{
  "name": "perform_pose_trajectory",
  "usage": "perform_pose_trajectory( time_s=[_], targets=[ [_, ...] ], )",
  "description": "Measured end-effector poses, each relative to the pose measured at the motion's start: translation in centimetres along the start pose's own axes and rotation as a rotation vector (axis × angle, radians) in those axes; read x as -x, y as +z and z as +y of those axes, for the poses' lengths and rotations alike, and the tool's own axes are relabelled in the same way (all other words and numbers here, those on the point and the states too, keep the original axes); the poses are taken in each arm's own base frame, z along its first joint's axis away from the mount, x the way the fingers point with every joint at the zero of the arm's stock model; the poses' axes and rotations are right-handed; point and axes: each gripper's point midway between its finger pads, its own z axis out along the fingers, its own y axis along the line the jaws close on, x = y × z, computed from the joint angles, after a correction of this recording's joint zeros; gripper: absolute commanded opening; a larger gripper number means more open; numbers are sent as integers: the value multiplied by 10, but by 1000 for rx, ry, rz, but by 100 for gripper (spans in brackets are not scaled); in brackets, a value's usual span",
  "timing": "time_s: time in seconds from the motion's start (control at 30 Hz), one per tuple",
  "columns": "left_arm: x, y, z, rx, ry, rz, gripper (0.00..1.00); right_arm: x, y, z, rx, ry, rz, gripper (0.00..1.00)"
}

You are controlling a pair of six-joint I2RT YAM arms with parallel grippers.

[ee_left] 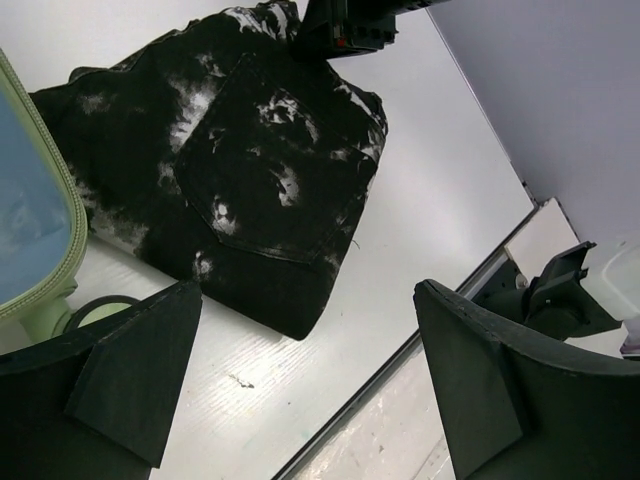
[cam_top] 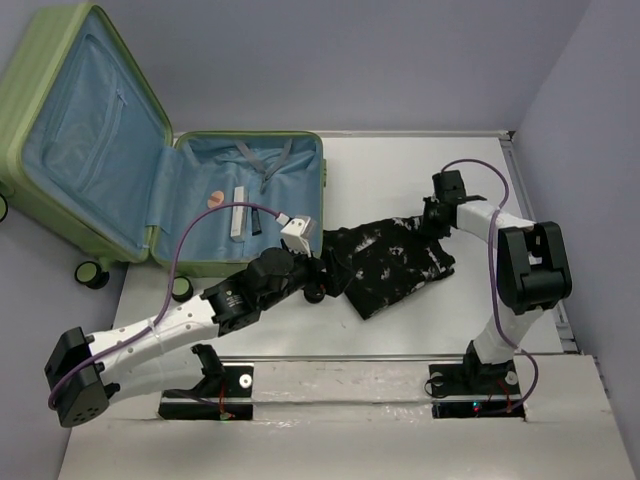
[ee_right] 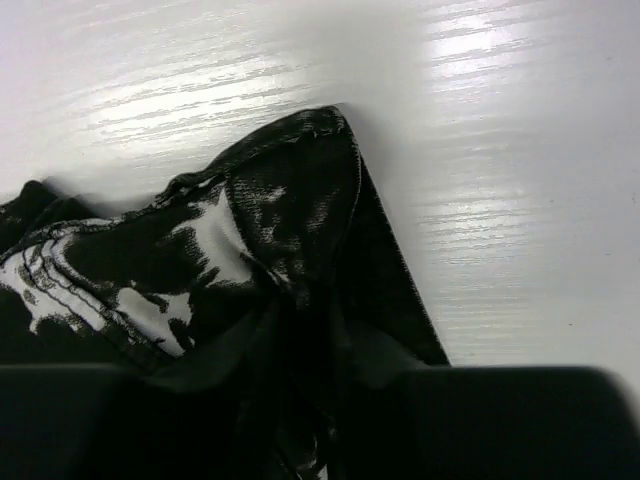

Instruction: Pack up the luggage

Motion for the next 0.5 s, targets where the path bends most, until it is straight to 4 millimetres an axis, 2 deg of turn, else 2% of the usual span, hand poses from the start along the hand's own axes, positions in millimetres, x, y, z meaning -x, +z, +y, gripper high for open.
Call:
perform_pose_trajectory(
  time_s=[0.07,0.13,0.2,0.23,0.3,0.33,0.37,0.4,0.47,0.5],
  targets=[
    [-2,1,1,4,1,6,99,-1,-2,3,20,17,-6,8],
    [-5,3,3,12,4,17,99,-5,-6,-6,12,51,-10,10],
    [-9,5,5,18,6,28,99,-7,-11,-19,-7,86,-10,20],
    [-12,7,6,23,8,38,99,-8,-15,-32,-32,117,-20,23],
    [-17,12,6,31,13,61,99,-10,-24,-54,-93,166,-43,39],
    [-20,14,5,32,16,71,99,-10,-31,-65,-126,191,-59,51],
    [-21,16,5,35,18,80,99,-10,-35,-72,-147,202,-72,76],
    [-23,18,5,36,20,86,99,-8,-42,-78,-165,218,-94,87],
    [-24,20,4,39,22,93,99,-3,-57,-87,-184,242,-142,98],
    [-24,21,4,40,23,95,99,-1,-61,-87,-178,250,-155,99]
  ],
)
